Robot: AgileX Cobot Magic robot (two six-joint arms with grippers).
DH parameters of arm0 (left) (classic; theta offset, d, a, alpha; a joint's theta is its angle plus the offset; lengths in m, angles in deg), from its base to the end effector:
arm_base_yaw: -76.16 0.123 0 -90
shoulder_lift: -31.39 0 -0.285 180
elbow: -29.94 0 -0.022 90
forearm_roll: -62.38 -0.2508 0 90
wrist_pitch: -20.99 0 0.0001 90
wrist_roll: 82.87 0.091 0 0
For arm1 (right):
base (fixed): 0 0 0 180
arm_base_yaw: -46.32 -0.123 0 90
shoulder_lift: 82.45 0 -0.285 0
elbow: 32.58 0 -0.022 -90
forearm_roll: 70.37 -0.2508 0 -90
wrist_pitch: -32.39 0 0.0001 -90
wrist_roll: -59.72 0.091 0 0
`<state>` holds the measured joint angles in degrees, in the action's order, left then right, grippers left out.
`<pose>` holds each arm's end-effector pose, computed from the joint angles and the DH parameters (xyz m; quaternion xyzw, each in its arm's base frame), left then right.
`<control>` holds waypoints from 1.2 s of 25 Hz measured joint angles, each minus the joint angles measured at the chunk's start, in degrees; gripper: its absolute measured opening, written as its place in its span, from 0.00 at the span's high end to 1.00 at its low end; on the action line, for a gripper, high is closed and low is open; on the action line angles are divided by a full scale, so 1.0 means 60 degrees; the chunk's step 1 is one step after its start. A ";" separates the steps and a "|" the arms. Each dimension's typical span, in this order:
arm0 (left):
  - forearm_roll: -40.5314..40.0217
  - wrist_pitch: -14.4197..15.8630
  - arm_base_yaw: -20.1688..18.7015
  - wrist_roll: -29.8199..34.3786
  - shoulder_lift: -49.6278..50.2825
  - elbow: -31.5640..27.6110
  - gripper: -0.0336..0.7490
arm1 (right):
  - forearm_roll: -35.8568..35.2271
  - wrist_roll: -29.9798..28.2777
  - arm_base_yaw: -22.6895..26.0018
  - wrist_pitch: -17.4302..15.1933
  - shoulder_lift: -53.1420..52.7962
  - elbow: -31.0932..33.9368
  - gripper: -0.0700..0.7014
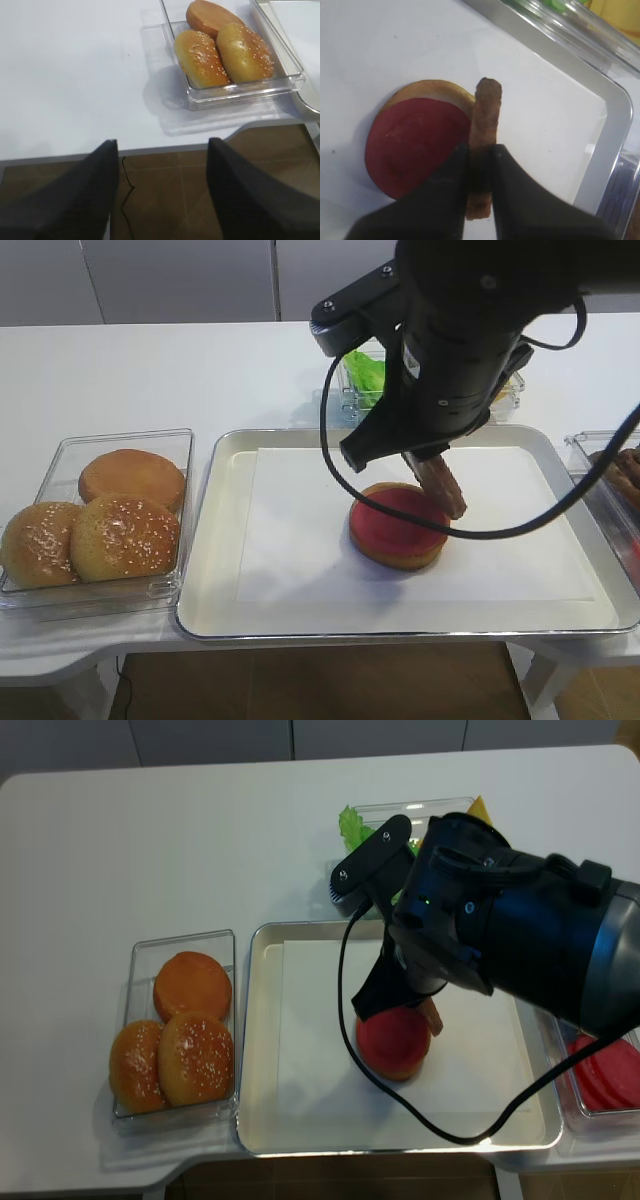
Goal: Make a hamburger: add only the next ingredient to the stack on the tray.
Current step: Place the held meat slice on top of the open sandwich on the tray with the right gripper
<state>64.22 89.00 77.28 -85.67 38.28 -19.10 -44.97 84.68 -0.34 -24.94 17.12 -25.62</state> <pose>-0.0120 -0.0029 0.2651 -0.0285 0.8821 -0.0229 0.4696 0.2445 0.2112 0.2734 -0.2717 0.9314 -0.0820 0.2280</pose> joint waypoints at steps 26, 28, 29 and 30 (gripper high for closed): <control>0.0000 0.0000 0.0000 0.0000 0.0000 0.0000 0.42 | -0.0423 -0.0095 0.0000 -0.0074 0.0000 0.0000 0.76; 0.0000 0.0000 0.0000 0.0000 0.0000 0.0000 0.42 | -0.0441 -0.0168 0.0000 -0.0091 0.0000 0.0000 0.76; 0.0000 0.0000 0.0000 0.0000 0.0000 0.0000 0.42 | -0.0459 -0.0235 0.0000 -0.0091 0.0000 0.0000 0.76; 0.0000 0.0000 0.0000 0.0000 0.0000 0.0000 0.42 | -0.0490 -0.0297 0.0000 -0.0091 0.0000 0.0000 0.76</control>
<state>64.22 89.00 77.28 -85.67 38.28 -19.10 -47.92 82.90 -0.34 -25.49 17.12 -25.62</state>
